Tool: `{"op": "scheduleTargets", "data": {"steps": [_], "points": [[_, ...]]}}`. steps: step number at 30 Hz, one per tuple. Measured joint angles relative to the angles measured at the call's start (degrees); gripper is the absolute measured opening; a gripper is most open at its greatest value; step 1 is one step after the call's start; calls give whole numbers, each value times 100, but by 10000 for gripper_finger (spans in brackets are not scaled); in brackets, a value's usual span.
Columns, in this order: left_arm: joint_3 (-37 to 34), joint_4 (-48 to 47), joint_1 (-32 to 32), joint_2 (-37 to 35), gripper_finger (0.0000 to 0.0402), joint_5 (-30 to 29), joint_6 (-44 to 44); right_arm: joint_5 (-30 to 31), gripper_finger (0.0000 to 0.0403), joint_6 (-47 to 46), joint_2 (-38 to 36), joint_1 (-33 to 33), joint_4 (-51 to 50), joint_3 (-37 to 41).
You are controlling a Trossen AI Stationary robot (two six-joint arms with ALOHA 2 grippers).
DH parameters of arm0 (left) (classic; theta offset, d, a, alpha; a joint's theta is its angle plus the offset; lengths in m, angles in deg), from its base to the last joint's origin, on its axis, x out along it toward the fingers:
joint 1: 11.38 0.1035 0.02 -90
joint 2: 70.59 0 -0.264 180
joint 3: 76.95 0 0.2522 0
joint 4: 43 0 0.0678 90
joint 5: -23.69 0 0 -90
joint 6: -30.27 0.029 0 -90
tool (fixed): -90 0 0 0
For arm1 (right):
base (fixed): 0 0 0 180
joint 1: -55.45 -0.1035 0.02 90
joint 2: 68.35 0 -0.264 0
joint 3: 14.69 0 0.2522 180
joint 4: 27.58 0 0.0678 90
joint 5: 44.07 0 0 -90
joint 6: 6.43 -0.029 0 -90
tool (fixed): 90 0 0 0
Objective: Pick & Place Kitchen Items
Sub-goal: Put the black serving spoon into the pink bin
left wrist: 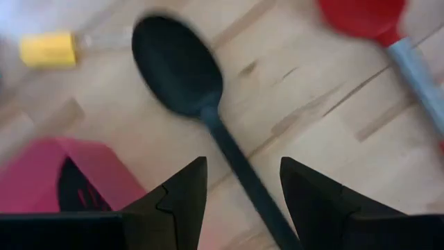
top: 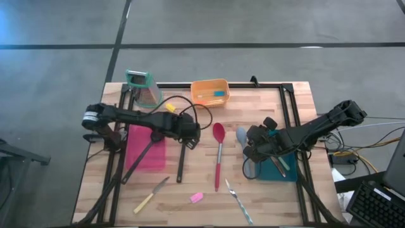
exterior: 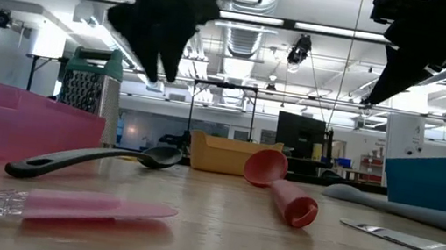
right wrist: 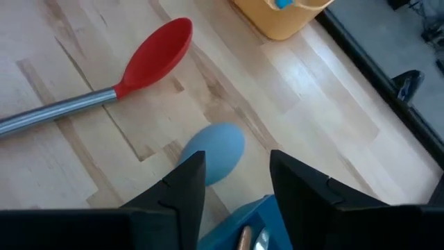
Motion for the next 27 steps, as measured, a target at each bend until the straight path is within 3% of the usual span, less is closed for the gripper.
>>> {"op": "scheduleTargets", "data": {"steps": [16, 22, 27], "points": [[-1687, 1626, -13, -2, 186, 386, -904, -90, 186, -59, 0, -2, 114, 33], [-2027, 2509, -13, -2, 186, 556, -901, -93, 184, -59, 0, -2, 130, 36], [-2176, 2612, -18, -2, 186, 564, -953, -176, 170, -61, 0, -2, 136, 38]]}}
